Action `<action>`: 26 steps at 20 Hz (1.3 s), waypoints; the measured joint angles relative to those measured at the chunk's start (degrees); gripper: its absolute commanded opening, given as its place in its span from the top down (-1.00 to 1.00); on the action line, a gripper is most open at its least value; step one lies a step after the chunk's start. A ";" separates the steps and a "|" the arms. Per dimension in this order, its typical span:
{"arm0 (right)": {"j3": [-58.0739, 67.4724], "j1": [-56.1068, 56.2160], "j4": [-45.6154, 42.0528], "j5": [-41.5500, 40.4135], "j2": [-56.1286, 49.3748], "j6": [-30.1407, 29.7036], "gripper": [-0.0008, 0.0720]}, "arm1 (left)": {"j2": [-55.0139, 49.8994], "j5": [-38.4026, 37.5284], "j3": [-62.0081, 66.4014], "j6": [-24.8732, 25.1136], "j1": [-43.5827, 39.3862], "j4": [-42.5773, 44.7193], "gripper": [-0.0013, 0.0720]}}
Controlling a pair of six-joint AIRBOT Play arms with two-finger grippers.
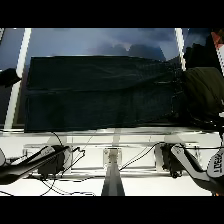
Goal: Fold the clothes and pants, and hang the long-sleeved shirts on hangers.
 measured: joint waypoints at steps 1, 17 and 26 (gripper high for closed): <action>-0.24 -0.07 2.16 -1.31 -1.31 -1.46 -0.33 | 0.00 -0.55 -0.81 0.00 1.81 0.00 0.91; -0.79 8.41 16.11 -12.39 2.67 -18.27 0.93 | 0.09 -8.59 -9.51 6.01 17.18 1.95 0.92; -0.79 8.76 -1.33 -4.70 17.81 -5.68 0.93 | 0.26 -9.79 -16.96 6.34 20.11 2.58 0.59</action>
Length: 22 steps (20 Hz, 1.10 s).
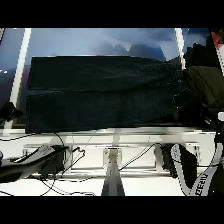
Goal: Fold the clothes and pants, and hang the long-sleeved shirts on hangers.
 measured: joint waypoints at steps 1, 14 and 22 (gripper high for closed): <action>0.00 0.00 -0.59 0.39 0.39 0.31 0.93 | 0.00 -0.07 -1.33 -0.28 0.22 0.02 -0.04; 0.00 0.00 -2.27 1.77 1.51 1.33 0.93 | 4.13 4.68 -11.67 -9.88 12.85 9.09 -0.35; 0.00 0.00 -2.29 1.90 1.51 1.38 0.93 | 4.20 18.47 -18.49 -9.27 8.79 4.59 0.63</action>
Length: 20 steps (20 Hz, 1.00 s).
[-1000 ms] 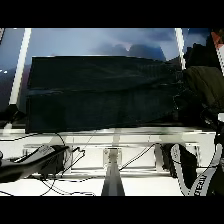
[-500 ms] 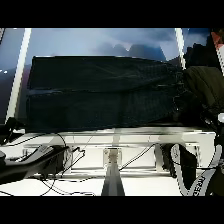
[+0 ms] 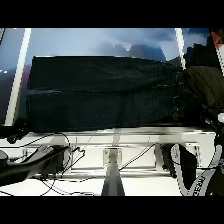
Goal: Fold the clothes and pants, and hang the long-sleeved shirts on hangers.
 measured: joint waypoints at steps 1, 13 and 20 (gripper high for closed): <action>0.00 0.00 0.00 0.02 0.00 0.00 0.93 | -0.26 1.09 -0.20 0.07 -0.66 -0.20 0.86; 0.02 0.00 -0.07 2.95 0.04 -0.02 -0.23 | -1.29 7.43 9.46 4.24 -2.75 -14.36 0.91; -1.25 0.02 -1.27 11.34 0.04 3.89 -0.23 | -1.79 7.13 12.09 4.81 -3.41 -17.70 0.91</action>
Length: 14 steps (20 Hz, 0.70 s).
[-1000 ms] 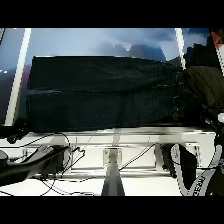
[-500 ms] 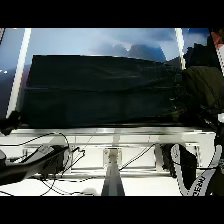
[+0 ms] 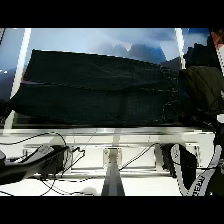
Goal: Fold the clothes and pants, and hang the long-sleeved shirts on hangers.
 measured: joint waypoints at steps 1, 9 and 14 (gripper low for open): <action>-0.50 0.00 -0.81 1.27 -0.07 1.49 -0.23 | -0.07 0.04 0.07 0.07 -0.11 0.02 0.91; -1.95 0.00 -3.69 5.84 -6.36 8.52 -0.06 | -0.74 0.37 0.24 1.33 -0.35 0.22 0.91; -1.84 -0.02 0.00 0.59 -12.81 8.17 0.93 | -1.53 0.31 0.31 1.49 -0.35 0.20 0.91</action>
